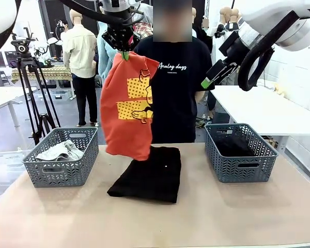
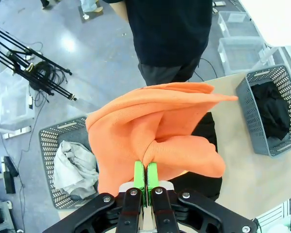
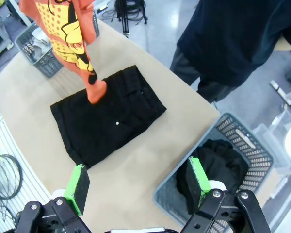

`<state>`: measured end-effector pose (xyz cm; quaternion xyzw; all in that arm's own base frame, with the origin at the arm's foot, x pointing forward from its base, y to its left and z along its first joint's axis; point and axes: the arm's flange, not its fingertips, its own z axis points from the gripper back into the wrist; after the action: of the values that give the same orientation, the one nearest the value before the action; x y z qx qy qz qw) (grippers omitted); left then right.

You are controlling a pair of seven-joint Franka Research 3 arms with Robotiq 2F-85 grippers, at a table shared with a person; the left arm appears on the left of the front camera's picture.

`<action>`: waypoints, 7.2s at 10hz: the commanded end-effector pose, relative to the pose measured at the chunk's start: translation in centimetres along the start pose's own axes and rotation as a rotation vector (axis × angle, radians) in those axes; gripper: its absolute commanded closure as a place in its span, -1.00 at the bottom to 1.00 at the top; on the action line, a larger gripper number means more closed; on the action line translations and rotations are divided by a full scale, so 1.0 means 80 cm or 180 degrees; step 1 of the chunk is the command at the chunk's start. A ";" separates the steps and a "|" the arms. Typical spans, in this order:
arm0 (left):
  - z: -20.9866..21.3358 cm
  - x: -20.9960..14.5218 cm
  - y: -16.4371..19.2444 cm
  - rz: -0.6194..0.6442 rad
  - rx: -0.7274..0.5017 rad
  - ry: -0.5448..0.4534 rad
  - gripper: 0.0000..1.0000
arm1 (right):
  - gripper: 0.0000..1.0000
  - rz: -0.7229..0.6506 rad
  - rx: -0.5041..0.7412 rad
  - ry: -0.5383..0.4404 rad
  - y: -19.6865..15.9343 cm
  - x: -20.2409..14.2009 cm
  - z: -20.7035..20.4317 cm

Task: Sort the tops and bottoms.
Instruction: Sort the clothes according to human instructions.

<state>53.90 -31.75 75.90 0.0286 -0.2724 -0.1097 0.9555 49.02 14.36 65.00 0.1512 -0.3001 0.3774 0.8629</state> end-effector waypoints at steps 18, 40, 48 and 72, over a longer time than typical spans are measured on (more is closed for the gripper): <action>0.005 -0.001 0.005 0.0025 -0.0045 -0.0019 1.00 | -1.00 -0.0001 0.0002 0.0004 0.001 -0.001 -0.001; 0.043 0.004 0.219 0.0603 0.0679 -0.0221 1.00 | -1.00 -0.0001 0.0002 0.0004 0.001 -0.001 -0.001; 0.035 -0.039 0.313 0.0958 0.1143 -0.0246 1.00 | -1.00 -0.0001 0.0002 0.0004 0.001 -0.001 -0.001; -0.252 -0.171 0.321 0.1668 0.0656 0.1080 1.00 | -1.00 -0.0001 0.0002 0.0004 0.001 -0.001 -0.001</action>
<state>57.26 -3.81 55.01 0.0687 -0.1242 0.1774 0.9739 49.04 14.31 64.99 0.1513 -0.3000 0.3770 0.8631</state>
